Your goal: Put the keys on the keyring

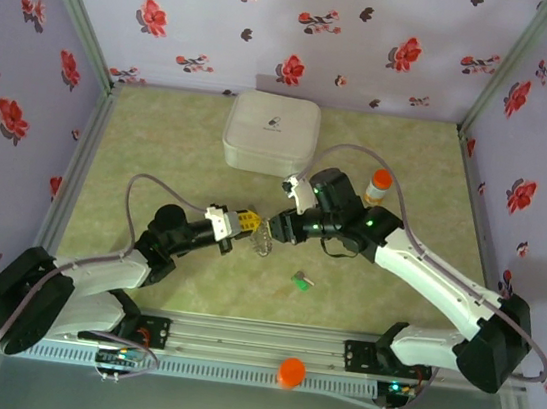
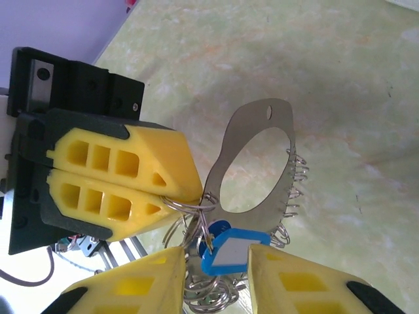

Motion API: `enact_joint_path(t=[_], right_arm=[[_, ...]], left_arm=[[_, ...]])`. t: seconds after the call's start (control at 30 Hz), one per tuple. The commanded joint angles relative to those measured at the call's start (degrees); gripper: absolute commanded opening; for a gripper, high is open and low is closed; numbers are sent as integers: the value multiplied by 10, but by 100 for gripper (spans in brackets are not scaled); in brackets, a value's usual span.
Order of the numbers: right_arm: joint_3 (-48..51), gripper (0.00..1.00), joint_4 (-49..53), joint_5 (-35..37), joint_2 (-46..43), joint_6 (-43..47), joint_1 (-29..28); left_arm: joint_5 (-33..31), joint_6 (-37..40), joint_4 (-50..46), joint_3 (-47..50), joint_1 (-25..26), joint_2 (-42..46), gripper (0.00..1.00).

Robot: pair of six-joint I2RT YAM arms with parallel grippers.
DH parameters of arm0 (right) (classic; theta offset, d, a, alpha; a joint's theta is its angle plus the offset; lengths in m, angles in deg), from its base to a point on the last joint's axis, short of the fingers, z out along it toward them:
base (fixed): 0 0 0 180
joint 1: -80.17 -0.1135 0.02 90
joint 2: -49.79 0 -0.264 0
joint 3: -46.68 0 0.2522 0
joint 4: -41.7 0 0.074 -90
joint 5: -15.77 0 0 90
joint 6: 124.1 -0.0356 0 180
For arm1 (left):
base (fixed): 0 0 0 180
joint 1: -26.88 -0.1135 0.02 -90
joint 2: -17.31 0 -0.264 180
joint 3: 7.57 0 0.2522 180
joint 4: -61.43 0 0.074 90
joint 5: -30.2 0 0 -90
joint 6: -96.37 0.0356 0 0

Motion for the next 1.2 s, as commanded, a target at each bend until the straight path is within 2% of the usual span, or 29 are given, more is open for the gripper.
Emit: enact_joint_path(t=[0.0, 0.23, 0.43, 0.8, 0.93, 1.0, 1.07, 1.17], right_arm=[[-18, 29, -24, -14, 8, -7, 2], [-21, 24, -21, -16, 18, -4, 2], [-17, 10, -25, -15, 16, -12, 7], [-9, 7, -10, -21, 44, -20, 26], [-12, 13, -4, -17, 55, -11, 26], [-11, 20, -5, -15, 48, -7, 26], [-7, 33, -6, -6, 31, 4, 29], [10, 41, -19, 19, -7, 37, 33]], left_arm=[[8, 5, 35, -21, -3, 1, 0], [9, 12, 33, -22, -4, 4, 0], [9, 15, 33, -22, -4, 7, 0], [30, 9, 12, -27, -3, 35, 0], [32, 7, 14, -31, 0, 33, 0], [32, 4, 19, -32, 2, 30, 0], [32, 0, 26, -30, 2, 26, 0], [32, -6, 29, -27, 2, 19, 0]])
